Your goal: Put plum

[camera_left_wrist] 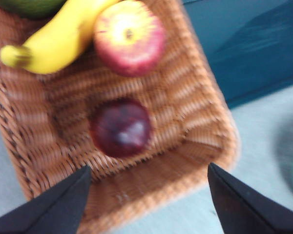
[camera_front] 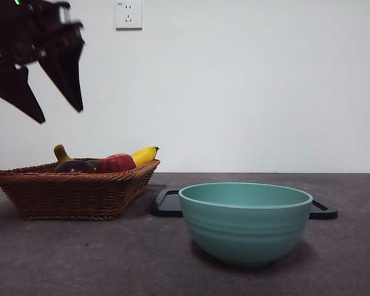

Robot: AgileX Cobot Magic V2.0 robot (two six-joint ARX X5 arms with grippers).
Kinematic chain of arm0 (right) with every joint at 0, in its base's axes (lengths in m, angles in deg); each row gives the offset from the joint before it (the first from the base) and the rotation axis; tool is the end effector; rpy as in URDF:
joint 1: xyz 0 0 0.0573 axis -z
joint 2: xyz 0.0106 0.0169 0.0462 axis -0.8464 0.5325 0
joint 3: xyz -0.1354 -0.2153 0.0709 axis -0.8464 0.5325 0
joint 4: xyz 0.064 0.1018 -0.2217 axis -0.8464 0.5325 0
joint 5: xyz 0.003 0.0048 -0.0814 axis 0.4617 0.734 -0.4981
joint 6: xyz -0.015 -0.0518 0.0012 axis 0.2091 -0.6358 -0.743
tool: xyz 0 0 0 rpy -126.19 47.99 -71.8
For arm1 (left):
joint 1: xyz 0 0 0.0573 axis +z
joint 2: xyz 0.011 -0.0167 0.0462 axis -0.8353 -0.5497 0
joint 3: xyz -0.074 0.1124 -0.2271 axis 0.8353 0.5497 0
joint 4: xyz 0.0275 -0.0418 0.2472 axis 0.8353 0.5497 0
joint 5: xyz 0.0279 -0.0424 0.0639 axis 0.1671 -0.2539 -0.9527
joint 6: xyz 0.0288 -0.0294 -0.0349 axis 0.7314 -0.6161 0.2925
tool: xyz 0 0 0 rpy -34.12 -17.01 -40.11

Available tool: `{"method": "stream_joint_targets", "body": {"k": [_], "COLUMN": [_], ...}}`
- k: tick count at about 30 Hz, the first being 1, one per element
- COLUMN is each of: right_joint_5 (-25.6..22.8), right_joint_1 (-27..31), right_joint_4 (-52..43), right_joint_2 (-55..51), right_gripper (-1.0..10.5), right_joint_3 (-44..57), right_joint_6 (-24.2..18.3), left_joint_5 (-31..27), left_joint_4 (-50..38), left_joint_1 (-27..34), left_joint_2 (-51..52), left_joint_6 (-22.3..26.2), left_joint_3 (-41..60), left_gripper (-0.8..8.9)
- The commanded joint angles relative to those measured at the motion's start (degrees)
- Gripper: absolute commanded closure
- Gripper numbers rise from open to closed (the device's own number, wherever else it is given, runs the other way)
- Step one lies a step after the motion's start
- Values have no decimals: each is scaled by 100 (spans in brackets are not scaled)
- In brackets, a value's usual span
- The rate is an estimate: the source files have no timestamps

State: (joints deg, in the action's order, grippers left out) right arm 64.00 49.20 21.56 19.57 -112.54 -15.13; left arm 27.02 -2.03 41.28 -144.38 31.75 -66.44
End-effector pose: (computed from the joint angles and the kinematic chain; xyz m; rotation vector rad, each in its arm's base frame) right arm 0.0769 0.0276 0.3181 0.1314 0.8243 0.7044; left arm 0.2877 -0.0850 0.2874 0.0776 1.0142 -0.4464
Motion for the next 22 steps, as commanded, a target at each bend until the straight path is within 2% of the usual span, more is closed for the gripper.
{"method": "stream_joint_targets", "body": {"k": [1, 9, 22], "right_joint_5": [2, 2, 2], "right_joint_1": [-20, -20, -20], "right_joint_4": [-55, -55, -72], "right_joint_2": [37, 37, 37], "right_gripper": [588, 588, 588], "right_joint_3": [-101, -101, -101], "right_joint_6": [-42, -42, -42], "left_joint_5": [-92, -254, -400], "left_joint_4": [-203, -599, -734], "left_joint_1": [-66, -122, -125], "left_joint_2": [-267, -841, -1534], "left_joint_6": [151, 243, 341], "left_joint_3": [-146, -146, -146], "left_gripper": [443, 442, 439]}}
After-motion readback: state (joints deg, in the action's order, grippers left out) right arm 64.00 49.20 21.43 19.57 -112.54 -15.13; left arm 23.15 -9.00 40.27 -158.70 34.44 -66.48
